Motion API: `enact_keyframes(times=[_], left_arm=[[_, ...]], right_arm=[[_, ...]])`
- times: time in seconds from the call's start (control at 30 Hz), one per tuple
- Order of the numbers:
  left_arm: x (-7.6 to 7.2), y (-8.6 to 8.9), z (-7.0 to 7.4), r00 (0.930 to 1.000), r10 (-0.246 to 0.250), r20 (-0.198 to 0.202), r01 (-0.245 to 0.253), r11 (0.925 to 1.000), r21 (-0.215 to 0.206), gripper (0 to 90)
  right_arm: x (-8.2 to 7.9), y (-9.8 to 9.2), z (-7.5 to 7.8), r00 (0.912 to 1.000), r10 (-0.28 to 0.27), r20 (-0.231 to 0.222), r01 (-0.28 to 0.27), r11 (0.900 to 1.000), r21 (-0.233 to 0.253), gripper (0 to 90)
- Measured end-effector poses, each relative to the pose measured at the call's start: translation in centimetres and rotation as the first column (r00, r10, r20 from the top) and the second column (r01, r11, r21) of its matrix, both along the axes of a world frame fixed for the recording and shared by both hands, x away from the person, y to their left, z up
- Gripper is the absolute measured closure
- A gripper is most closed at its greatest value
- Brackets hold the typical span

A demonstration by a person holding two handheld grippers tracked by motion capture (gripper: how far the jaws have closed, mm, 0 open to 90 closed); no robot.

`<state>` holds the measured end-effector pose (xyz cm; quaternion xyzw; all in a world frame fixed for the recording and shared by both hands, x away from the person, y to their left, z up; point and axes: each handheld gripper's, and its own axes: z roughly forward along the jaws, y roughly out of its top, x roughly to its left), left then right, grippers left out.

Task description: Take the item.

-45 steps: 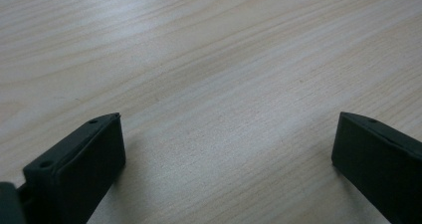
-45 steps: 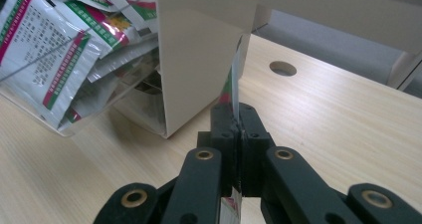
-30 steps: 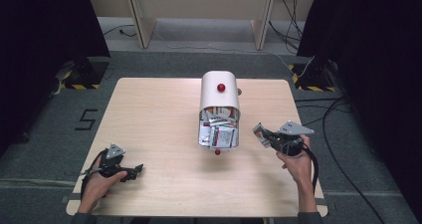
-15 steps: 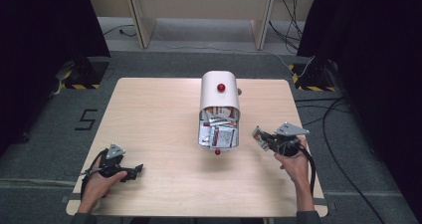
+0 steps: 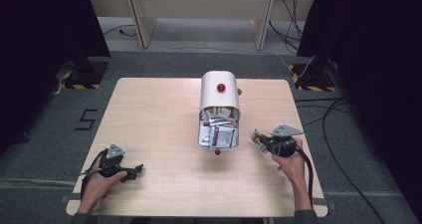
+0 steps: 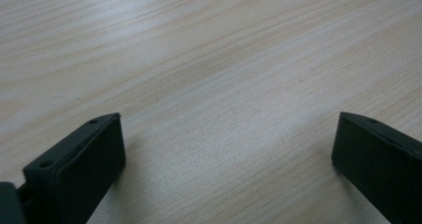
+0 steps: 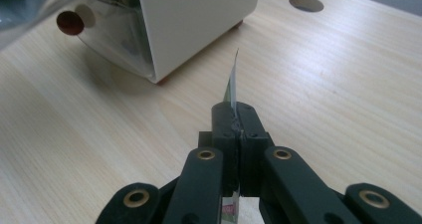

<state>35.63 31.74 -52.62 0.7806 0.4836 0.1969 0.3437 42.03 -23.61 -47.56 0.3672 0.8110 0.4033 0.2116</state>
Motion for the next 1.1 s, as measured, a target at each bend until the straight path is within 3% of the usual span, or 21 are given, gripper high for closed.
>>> enact_keyframes(times=[0.33, 0.6, 1.1], left_arm=[[0.0, 0.0, 0.0, 1.0, 0.0, 0.0, 0.0, 1.0, 0.0, 0.0], [0.0, 0.0, 0.0, 1.0, 0.0, 0.0, 0.0, 1.0, 0.0, 0.0], [0.0, 0.0, 0.0, 1.0, 0.0, 0.0, 0.0, 1.0, 0.0, 0.0]], right_arm=[[0.3, -0.5, -0.8, 0.9995, -0.027, -0.015, 0.027, 1.0, -0.01, 86.2], [0.6, -0.8, -1.2, 0.9967, -0.078, -0.021, 0.077, 0.996, -0.051, 74.0], [0.8, -1.2, -1.5, 0.9904, -0.138, -0.014, 0.135, 0.984, -0.115, 63.6]])
